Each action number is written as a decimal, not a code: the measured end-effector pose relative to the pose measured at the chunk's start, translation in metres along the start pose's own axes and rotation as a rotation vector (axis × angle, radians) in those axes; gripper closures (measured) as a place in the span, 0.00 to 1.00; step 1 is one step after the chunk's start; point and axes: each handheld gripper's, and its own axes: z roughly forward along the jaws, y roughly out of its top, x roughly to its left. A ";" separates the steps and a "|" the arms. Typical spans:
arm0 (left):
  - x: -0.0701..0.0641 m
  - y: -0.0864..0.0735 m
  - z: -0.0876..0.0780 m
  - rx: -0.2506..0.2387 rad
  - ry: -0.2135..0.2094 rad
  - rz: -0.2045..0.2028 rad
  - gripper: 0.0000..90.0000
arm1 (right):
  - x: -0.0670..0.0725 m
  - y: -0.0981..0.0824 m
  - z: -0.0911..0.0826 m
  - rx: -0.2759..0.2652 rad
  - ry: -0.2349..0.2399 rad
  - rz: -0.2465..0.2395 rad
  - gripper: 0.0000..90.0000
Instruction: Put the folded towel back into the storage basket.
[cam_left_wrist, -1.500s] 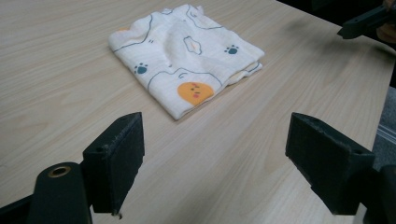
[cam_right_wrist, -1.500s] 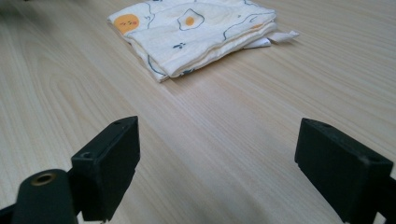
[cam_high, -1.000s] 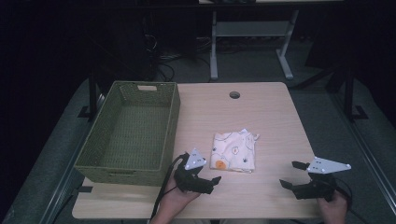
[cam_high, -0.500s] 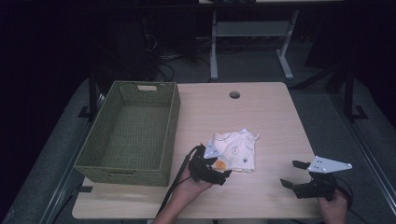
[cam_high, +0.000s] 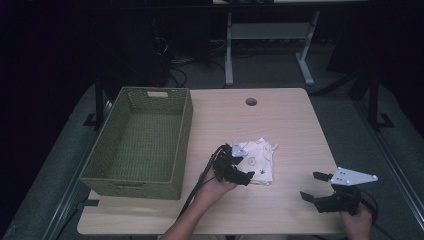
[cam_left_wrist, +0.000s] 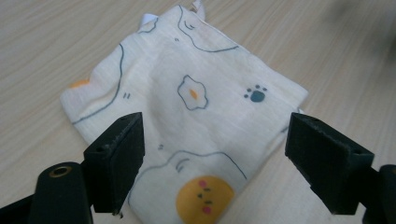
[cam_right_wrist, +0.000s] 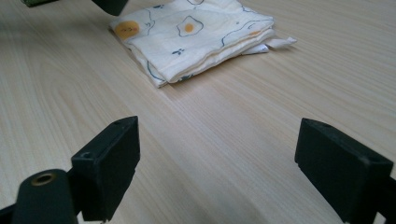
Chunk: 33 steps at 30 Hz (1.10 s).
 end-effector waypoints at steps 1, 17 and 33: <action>0.000 0.000 0.000 0.000 0.000 0.000 0.23 | 0.000 0.000 0.000 -0.001 -0.001 -0.001 0.15; 0.012 0.017 0.046 0.074 0.064 -0.012 0.29 | 0.001 0.001 0.000 -0.008 0.005 -0.006 0.15; 0.013 0.010 0.056 0.085 0.083 -0.031 0.51 | 0.003 0.002 -0.001 -0.008 0.005 -0.016 0.15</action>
